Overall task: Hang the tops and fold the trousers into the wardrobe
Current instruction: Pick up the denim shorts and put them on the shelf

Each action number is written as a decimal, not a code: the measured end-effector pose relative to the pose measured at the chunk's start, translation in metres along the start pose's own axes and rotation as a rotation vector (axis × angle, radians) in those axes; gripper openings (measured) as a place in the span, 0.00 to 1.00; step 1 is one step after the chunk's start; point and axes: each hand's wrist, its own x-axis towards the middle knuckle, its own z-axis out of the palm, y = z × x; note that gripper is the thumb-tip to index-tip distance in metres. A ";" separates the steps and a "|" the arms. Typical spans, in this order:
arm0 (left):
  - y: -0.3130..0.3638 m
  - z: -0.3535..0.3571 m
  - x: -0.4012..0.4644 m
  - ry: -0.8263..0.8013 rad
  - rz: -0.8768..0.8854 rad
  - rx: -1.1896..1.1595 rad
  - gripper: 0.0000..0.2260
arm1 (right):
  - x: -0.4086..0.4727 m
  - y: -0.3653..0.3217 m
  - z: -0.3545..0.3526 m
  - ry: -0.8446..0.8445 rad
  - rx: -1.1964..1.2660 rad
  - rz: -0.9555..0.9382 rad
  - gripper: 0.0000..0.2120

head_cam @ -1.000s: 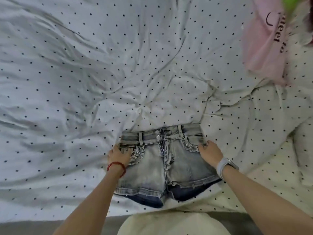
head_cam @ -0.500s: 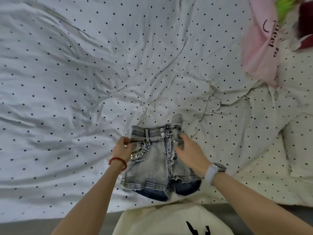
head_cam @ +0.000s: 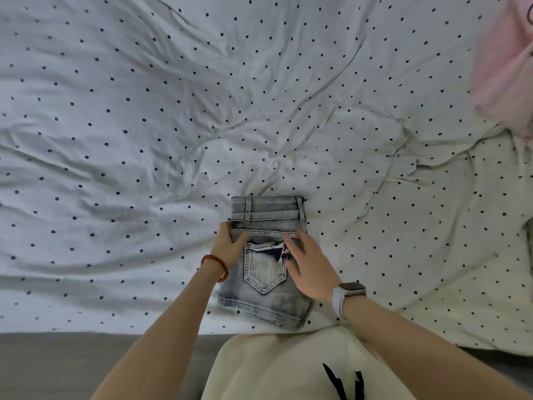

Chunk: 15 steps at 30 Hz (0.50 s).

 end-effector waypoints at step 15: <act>0.027 0.013 -0.020 0.001 0.023 -0.031 0.18 | 0.021 0.003 -0.008 0.143 0.793 0.371 0.31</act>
